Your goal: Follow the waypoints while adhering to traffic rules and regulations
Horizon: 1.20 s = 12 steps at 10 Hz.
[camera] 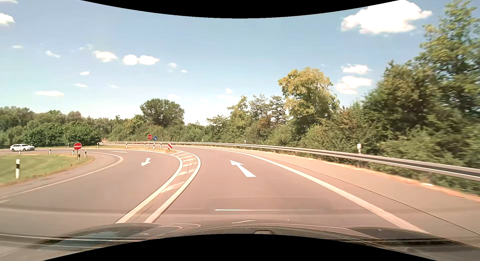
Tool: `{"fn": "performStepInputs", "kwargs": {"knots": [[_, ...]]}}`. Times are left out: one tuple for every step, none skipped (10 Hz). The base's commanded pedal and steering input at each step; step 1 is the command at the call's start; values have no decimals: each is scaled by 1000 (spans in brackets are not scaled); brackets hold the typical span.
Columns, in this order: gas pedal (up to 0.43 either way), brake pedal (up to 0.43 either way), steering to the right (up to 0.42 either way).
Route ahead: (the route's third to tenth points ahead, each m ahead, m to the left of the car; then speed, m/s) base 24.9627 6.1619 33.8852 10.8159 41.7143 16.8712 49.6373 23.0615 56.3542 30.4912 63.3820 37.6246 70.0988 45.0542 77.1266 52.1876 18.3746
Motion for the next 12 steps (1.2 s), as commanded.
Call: {"fn": "performStepInputs", "kwargs": {"knots": [[130,0,-75],[130,0,-74],[138,0,-74],[150,0,-77],[150,0,-82],[169,0,-83],[169,0,-84],[169,0,-89],[169,0,-94],[209,0,-94],[220,0,-94],[228,0,-94]]}}
